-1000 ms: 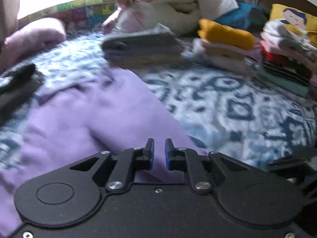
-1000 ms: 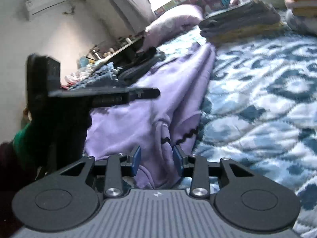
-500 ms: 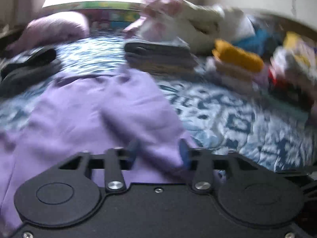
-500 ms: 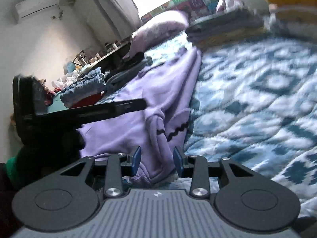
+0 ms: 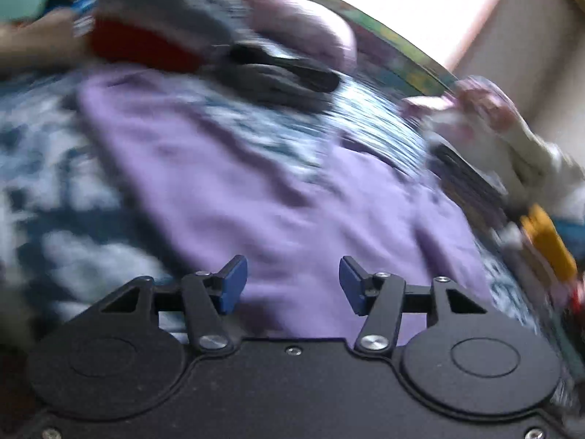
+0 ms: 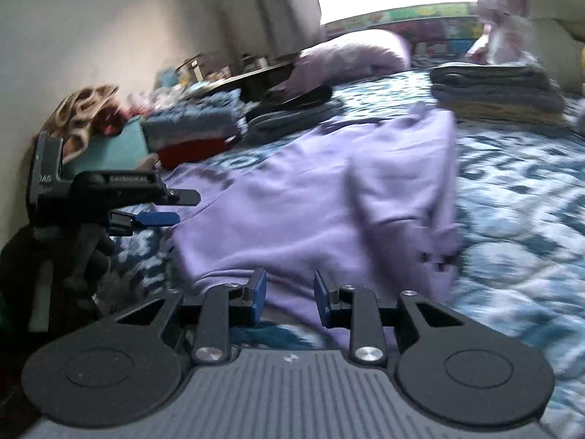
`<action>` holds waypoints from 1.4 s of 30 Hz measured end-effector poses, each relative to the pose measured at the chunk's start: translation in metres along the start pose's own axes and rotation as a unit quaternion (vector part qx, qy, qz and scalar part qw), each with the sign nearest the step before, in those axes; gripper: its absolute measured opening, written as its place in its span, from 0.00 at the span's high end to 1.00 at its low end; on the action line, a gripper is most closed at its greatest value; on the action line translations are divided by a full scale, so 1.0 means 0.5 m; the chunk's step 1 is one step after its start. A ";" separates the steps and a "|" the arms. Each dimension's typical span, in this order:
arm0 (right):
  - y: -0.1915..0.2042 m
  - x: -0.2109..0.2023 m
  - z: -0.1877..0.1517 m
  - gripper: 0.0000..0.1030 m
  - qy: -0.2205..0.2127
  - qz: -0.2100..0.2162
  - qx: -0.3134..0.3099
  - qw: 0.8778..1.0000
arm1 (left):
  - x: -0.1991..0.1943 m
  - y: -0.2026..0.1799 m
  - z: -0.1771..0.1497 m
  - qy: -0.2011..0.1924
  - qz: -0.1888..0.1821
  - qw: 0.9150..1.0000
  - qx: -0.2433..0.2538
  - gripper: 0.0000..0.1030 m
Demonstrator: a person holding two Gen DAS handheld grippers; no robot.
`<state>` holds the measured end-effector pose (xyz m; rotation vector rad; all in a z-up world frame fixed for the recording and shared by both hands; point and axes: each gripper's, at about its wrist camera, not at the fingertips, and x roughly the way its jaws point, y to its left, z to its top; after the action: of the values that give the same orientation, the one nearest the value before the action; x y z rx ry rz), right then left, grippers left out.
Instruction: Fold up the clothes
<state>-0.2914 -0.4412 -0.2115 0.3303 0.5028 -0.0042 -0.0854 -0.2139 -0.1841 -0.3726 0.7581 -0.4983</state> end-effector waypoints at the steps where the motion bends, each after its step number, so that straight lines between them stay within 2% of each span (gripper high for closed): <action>1: 0.011 0.010 -0.001 0.70 0.005 0.002 -0.006 1.000 | -0.004 0.022 0.005 -0.004 0.006 1.000 -0.018 0.46; 3: 0.027 0.030 -0.005 0.70 0.016 0.006 -0.015 1.000 | -0.010 0.064 0.014 -0.010 0.014 0.998 -0.055 0.46; 6: 0.036 0.051 -0.016 0.69 0.034 0.006 -0.021 0.999 | -0.014 0.116 0.025 -0.019 -0.010 0.992 -0.124 0.46; 13: 0.033 0.051 -0.027 0.69 0.043 0.004 -0.027 0.999 | 0.006 0.154 0.090 -0.059 0.016 0.984 -0.166 0.46; 16: 0.032 0.044 -0.020 0.69 0.039 0.007 -0.019 0.999 | -0.005 0.130 0.109 -0.069 -0.030 0.985 -0.155 0.46; 17: 0.029 0.039 -0.014 0.69 0.034 0.008 -0.013 0.999 | -0.004 0.105 0.114 -0.063 -0.055 0.987 -0.137 0.46; 19: 0.022 0.027 0.009 0.69 0.015 0.009 0.001 1.000 | 0.016 0.029 0.121 -0.036 -0.114 0.990 -0.070 0.53; 20: 0.018 0.020 0.025 0.69 0.002 0.008 0.005 1.000 | 0.031 -0.011 0.124 -0.023 -0.137 0.990 -0.037 0.60; 21: 0.013 0.016 0.045 0.69 -0.008 -0.005 0.004 1.000 | 0.048 -0.055 0.129 -0.012 -0.157 0.988 0.000 0.66; 23: -0.014 0.016 0.101 0.69 -0.022 -0.029 0.013 0.999 | 0.085 -0.141 0.140 0.006 -0.188 0.980 0.067 0.67; 27: -0.099 0.040 0.220 0.69 -0.033 -0.067 0.016 0.997 | 0.192 -0.276 0.173 0.039 -0.228 0.963 0.141 0.67; 29: -0.145 0.065 0.273 0.69 -0.033 -0.080 0.015 0.996 | 0.272 -0.342 0.191 0.054 -0.228 0.957 0.172 0.67; 33: -0.248 0.154 0.354 0.73 -0.027 -0.088 0.039 0.995 | 0.405 -0.434 0.199 0.081 -0.217 0.946 0.225 0.74; 35: -0.292 0.199 0.378 0.81 -0.026 -0.086 0.054 0.994 | 0.462 -0.472 0.196 0.092 -0.218 0.938 0.253 0.78; 38: -0.340 0.258 0.393 0.83 -0.023 -0.085 0.068 0.994 | 0.541 -0.518 0.185 0.105 -0.221 0.929 0.279 0.85; 39: -0.353 0.277 0.394 0.84 -0.022 -0.082 0.072 0.994 | 0.568 -0.521 0.183 0.111 -0.210 0.930 0.280 0.86; 40: -0.363 0.298 0.393 0.85 -0.007 -0.090 0.070 0.994 | 0.594 -0.522 0.181 0.118 -0.197 0.932 0.279 0.86; 41: -0.373 0.319 0.392 0.87 0.009 -0.098 0.067 0.993 | 0.630 -0.521 0.174 0.132 -0.166 0.935 0.284 0.90; 42: -0.391 0.343 0.382 0.88 0.035 -0.105 0.077 0.991 | 0.654 -0.512 0.172 0.140 -0.150 0.939 0.277 0.93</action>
<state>-0.0670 -0.6727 -0.1958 0.4288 0.6060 -0.2384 0.1052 -0.5926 -0.1832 0.1185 0.7999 -1.0396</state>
